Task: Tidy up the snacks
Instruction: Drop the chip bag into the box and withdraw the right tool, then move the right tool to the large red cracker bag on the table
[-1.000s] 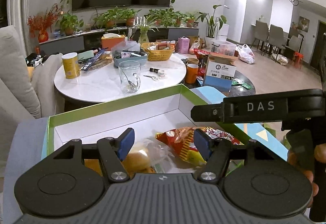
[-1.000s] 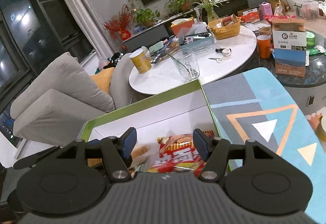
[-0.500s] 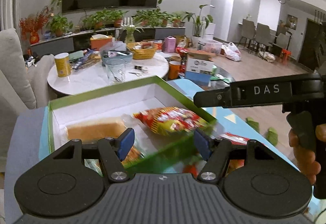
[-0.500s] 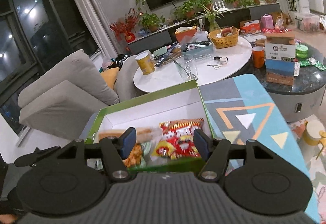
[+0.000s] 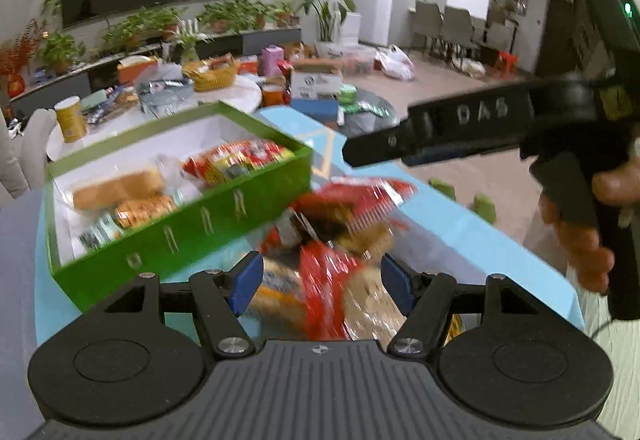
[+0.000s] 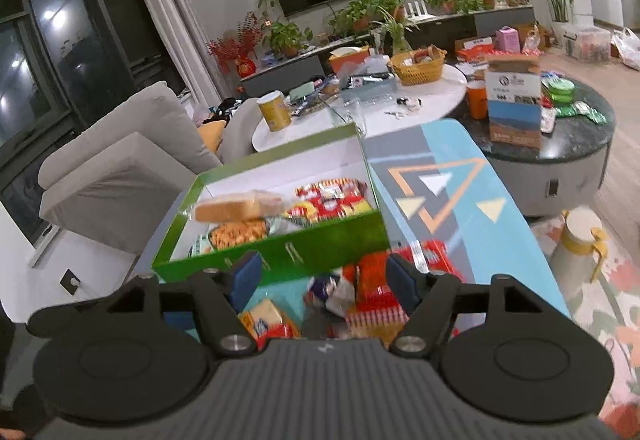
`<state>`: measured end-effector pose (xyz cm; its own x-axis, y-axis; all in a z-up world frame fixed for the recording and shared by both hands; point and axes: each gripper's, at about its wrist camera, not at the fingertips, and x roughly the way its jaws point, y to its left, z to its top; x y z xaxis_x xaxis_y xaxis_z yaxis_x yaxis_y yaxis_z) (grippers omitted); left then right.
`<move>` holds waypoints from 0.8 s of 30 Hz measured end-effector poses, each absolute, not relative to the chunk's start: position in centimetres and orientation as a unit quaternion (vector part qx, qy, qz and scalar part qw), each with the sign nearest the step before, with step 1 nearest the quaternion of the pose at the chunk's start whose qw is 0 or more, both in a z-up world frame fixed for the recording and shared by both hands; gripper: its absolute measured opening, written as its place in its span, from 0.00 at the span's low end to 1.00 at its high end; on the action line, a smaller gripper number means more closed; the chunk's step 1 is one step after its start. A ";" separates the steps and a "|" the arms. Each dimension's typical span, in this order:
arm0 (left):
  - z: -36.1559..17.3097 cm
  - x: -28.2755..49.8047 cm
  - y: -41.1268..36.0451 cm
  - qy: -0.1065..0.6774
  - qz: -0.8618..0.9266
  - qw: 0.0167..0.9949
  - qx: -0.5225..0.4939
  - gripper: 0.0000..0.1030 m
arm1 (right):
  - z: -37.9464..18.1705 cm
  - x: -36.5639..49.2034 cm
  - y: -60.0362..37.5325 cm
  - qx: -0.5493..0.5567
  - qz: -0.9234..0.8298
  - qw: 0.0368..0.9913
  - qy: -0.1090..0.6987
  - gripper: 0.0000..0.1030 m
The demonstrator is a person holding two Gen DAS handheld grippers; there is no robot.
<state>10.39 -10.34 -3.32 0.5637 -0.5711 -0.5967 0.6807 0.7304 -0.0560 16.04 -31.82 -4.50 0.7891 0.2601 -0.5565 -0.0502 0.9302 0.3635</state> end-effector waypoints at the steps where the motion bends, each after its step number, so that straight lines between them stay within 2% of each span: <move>1: -3.7 10.1 -10.3 0.308 -0.357 0.877 0.090 0.61 | -4.6 15.5 -31.9 0.168 0.083 0.930 0.315 0.47; 10: -6.0 10.1 -9.4 0.351 -0.334 0.872 0.066 0.61 | -5.7 12.8 -32.1 0.162 0.082 0.929 0.324 0.46; 17: -6.5 10.0 -8.0 0.335 -0.289 0.893 0.078 0.61 | -7.0 11.6 -31.2 0.117 0.091 0.928 0.343 0.47; 24: -6.6 11.6 -6.0 0.345 -0.242 0.905 0.056 0.61 | -8.7 11.6 -30.7 0.124 0.105 0.914 0.371 0.47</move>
